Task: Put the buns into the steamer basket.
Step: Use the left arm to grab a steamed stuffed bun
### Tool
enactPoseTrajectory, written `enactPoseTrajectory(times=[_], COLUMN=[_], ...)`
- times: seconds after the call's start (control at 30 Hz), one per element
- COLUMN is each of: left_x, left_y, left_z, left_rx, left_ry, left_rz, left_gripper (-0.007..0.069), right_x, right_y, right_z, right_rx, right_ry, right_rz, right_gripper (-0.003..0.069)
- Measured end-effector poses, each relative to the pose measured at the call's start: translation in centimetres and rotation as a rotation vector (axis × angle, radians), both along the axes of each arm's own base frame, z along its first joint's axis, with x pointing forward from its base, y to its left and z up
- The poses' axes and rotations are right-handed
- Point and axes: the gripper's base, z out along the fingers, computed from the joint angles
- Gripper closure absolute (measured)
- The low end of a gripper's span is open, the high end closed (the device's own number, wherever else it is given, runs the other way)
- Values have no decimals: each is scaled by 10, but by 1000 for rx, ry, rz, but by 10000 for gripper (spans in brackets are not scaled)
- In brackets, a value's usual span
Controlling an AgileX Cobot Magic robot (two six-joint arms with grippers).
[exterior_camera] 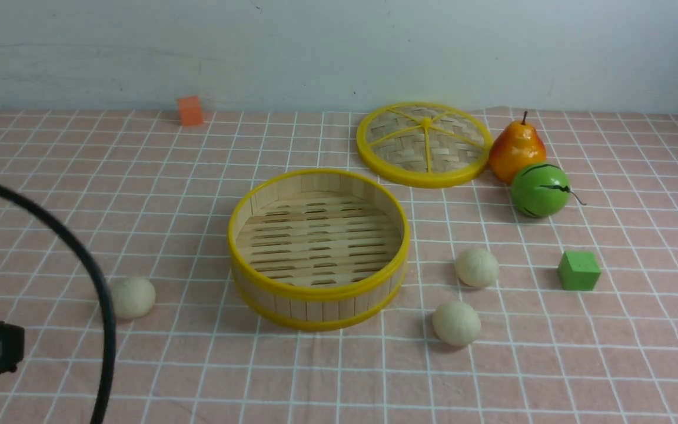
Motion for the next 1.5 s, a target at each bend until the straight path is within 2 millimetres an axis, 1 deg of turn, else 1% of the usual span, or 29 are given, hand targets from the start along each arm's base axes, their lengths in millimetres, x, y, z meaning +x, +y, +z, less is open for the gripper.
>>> enactPoseTrajectory(times=[0.03, 0.07, 0.1, 0.13, 0.2, 0.23, 0.27, 0.33, 0.37, 0.4, 0.43, 0.47, 0.53, 0.57, 0.6, 0.63, 0.67, 0.73, 0.77, 0.8, 0.87, 0.97, 1.07, 1.17, 1.33, 1.5], left_x=[7, 17, 19, 28, 54, 54, 63, 87, 87, 96, 111, 121, 137, 140, 147, 162, 170, 184, 186, 198, 209, 229, 240, 249, 256, 258], left_y=[1, 3, 3, 4, 4, 4, 5, 5, 5, 5, 4, 4, 3, 3, 3, 3, 3, 3, 2, 3, 3, 6, 6, 6, 3, 1], left_z=[0, 3, 2, 3, 2, 2, 1, -7, -7, -10, -16, -20, -29, -31, -35, -47, -52, -66, -69, -82, -96, -123, -141, -152, -163, -172], left_rx=[24, 53, 58, 68, 84, 84, 90, 106, 106, 113, 118, 121, 127, 129, 134, 147, 153, 158, 159, 160, 167, 196, 208, 201, 162, 136], left_ry=[31, 67, 77, 101, 163, 163, 181, 248, 248, 271, 304, 326, 364, 370, 382, 409, 420, 445, 455, 470, 480, 468, 442, 412, 396, 414], left_rz=[-1, 12, 11, 21, 39, 39, 43, 50, 50, 52, 51, 50, 48, 48, 48, 48, 48, 51, 51, 68, 86, 109, 116, 121, 137, 147], left_gripper=[638, 638, 638, 638, 638, 638, 637, 608, 608, 584, 523, 481, 396, 375, 335, 250, 209, 153, 148, 123, 118, 125, 141, 160, 199, 322], right_x=[7, 15, 17, 22, 39, 42, 44, 52, 53, 56, 61, 65, 70, 71, 74, 77, 78, 79, 79, 80, 80, 80, 80, 80, 81, 81], right_y=[2, 6, 6, 10, 27, 28, 35, 48, 49, 53, 58, 60, 63, 63, 64, 65, 65, 65, 65, 66, 66, 66, 66, 66, 66, 66], right_z=[4, 5, 5, 5, -1, -2, -4, -11, -11, -14, -17, -18, -21, -21, -21, -20, -20, -19, -19, -19, -18, -18, -18, -18, -18, -18], right_rx=[-18, -46, -49, -59, -141, -155, -187, -265, -272, -299, -328, -334, -336, -335, -332, -329, -328, -325, -325, -321, -320, -320, -314, -309, -299, -293], right_ry=[43, 127, 138, 179, 284, 294, 311, 358, 361, 371, 375, 371, 360, 355, 345, 323, 312, 299, 299, 292, 287, 282, 285, 289, 289, 284], right_rz=[39, 117, 129, 175, 345, 354, 400, 464, 466, 475, 472, 463, 446, 441, 432, 422, 419, 415, 415, 412, 410, 409, 402, 394, 382, 374], right_gripper=[677, 676, 676, 674, 669, 669, 669, 669, 669, 669, 669, 669, 669, 669, 669, 669, 669, 666, 666, 664, 662, 659, 657, 657, 653, 648])
